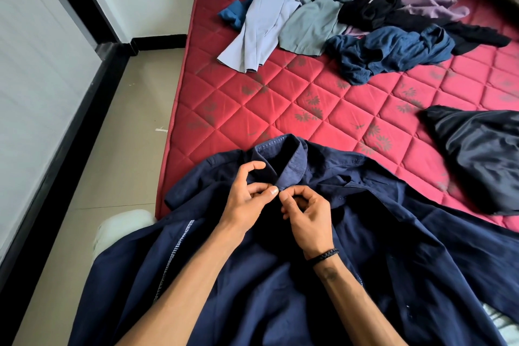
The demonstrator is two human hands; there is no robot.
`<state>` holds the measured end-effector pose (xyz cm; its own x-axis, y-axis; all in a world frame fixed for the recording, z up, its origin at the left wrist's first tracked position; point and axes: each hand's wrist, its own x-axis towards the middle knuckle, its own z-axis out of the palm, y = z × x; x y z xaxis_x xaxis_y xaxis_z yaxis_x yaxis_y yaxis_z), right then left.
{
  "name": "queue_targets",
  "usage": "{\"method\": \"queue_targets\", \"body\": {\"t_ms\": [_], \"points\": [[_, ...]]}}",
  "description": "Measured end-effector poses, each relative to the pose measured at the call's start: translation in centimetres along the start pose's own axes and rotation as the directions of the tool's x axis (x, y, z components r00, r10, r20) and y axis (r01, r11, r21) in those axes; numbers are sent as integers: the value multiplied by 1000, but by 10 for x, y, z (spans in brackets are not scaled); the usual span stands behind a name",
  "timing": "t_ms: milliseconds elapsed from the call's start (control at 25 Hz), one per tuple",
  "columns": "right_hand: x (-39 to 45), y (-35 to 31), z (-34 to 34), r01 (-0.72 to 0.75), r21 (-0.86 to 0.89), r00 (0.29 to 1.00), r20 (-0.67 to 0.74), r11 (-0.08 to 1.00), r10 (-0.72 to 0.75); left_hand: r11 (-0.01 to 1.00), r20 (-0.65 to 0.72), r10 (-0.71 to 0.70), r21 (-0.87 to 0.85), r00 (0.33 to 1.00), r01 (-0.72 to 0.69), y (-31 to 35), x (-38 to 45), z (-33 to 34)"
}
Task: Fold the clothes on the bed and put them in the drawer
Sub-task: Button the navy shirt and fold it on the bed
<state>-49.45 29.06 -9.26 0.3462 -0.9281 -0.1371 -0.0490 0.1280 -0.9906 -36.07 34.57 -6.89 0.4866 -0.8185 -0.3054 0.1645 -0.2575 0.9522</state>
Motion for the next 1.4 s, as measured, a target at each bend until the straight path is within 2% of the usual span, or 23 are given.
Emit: {"method": "queue_targets", "body": {"t_ms": [40, 120, 200, 280, 360, 440, 560, 680, 840, 960, 1040, 1120, 1160, 1200, 1240, 1280, 1320, 1360, 1400], "points": [[2, 0, -1, -1, -8, 1000, 3, 1000, 1, 1000, -31, -12, 13, 999, 12, 1, 1, -1], [1, -4, -2, 7, -11, 999, 43, 1000, -6, 980, -129, 80, 194, 988, -54, -2, 4, -3], [-4, -14, 2, 91, -45, 974, 211, 995, -80, 926, -154, 183, 357, 971, -118, -3, 6, -6], [-9, -26, 5, 245, -162, 930, 318, 956, -184, 946, -114, 150, 304, 982, -109, -7, 9, -10], [2, -36, -1, 258, -213, 957, 193, 942, -219, 967, -97, 83, 249, 992, -57, -7, 11, -9], [13, -35, -17, 244, -265, 970, 57, 933, -238, 995, -82, -9, 100, 997, 17, -4, 12, -8], [12, -26, -22, 240, -343, 971, 73, 908, -229, 993, 17, -63, -100, 998, 64, 1, 11, -7], [8, -21, -16, 222, -354, 975, 79, 909, -207, 991, 89, -80, -103, 993, 89, 2, 8, -10], [4, -28, -18, 206, -338, 976, 136, 918, -169, 991, 76, -82, -95, 994, 89, 5, 5, -13], [3, -28, -15, 147, -338, 989, 79, 930, -127, 994, 132, -78, -71, 988, 88, 6, 1, -13], [4, -23, -13, 237, -477, 972, 110, 846, -210, 995, 123, -102, 22, 987, 100, 5, -1, -12], [1, -22, -8, 313, -721, 946, 175, 618, -274, 979, 79, -29, 202, 996, 13, 5, -2, -10], [1, -26, -7, 307, -805, 943, 186, 508, -275, 934, 39, 89, 343, 995, -97, 7, -2, -11], [4, -36, -9, 313, -840, 934, 188, 443, -304, 837, -17, 258, 503, 966, -215, 12, 0, -15], [11, -47, -15, 341, -838, 909, 179, 426, -376, 681, -61, 456, 666, 888, -304, 17, 6, -22], [21, -60, -24, 380, -809, 876, 157, 449, -457, 503, -52, 597, 802, 801, -323, 24, 17, -34], [38, -68, -40, 416, -776, 850, 146, 475, -506, 366, -8, 627, 885, 779, -286, 30, 32, -47], [59, -75, -58, 425, -777, 853, 171, 465, -494, 305, 24, 550, 925, 835, -228, 36, 48, -60], [83, -84, -77, 429, -800, 876, 256, 419, -408, 313, 34, 410, 933, 911, -176, 41, 62, -71]]}}
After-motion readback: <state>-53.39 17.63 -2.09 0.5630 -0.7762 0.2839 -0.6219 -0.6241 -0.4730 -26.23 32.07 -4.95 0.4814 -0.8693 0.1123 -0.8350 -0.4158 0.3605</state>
